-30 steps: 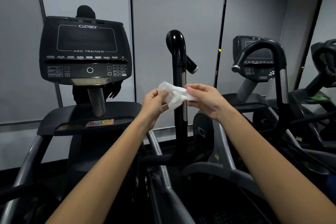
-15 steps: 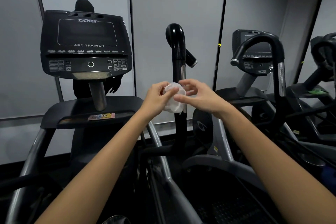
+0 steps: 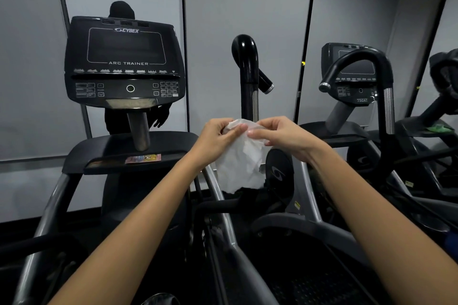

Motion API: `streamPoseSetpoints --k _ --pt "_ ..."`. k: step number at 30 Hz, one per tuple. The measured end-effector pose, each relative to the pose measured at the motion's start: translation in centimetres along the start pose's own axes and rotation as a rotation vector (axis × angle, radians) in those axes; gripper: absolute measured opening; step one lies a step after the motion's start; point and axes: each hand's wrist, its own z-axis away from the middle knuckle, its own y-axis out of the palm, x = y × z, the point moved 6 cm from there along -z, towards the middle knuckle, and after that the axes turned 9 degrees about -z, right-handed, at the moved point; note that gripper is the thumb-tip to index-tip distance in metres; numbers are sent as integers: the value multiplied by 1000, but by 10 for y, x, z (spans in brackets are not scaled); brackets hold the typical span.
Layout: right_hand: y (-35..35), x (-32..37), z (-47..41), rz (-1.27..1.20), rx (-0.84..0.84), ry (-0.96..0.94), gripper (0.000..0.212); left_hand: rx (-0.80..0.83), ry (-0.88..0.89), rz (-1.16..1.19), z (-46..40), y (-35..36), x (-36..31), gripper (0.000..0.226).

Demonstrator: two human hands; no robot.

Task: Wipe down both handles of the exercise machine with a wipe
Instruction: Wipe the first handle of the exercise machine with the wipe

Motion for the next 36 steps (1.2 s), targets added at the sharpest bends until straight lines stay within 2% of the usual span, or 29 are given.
streamPoseSetpoints --k 4,6,9,12,14,17,19,22,24,26,28,30,32,34,36 --pt "3 7 -3 -65 -42 -41 18 30 -99 178 5 6 -1 27" --pt "-1 13 -7 -56 -107 -65 17 137 -200 304 8 11 5 29" --pt "-8 21 -10 -37 -176 -111 16 417 -380 389 22 23 22 33" --pt "-9 27 -8 4 -225 -190 11 445 -505 474 32 28 36 20" --pt "-5 26 -6 10 -228 -229 7 368 -573 554 31 30 40 17" --pt "12 18 -1 34 -122 -285 7 221 -690 694 25 27 44 15" --pt "25 8 3 245 -41 -299 12 186 -726 781 20 26 43 19" --pt "34 -4 7 683 -37 -356 19 122 -779 957 20 23 44 38" --pt "35 -7 9 760 -36 -379 22 87 -795 1031 21 23 43 43" --pt "37 -10 8 705 -16 -380 30 39 -775 939 20 22 45 36" --pt "30 -11 9 414 -91 -356 30 -111 -748 825 15 17 52 33" --pt "12 -12 9 168 -318 -384 20 -361 -729 743 11 4 57 17" --pt "-5 -25 8 106 -528 -313 18 -574 -682 534 4 -11 56 12" --pt "-15 -45 4 121 -604 -151 23 -655 -543 304 -10 -17 43 16" --pt "-15 -64 -2 126 -568 -12 32 -609 -365 148 -29 -7 21 17"
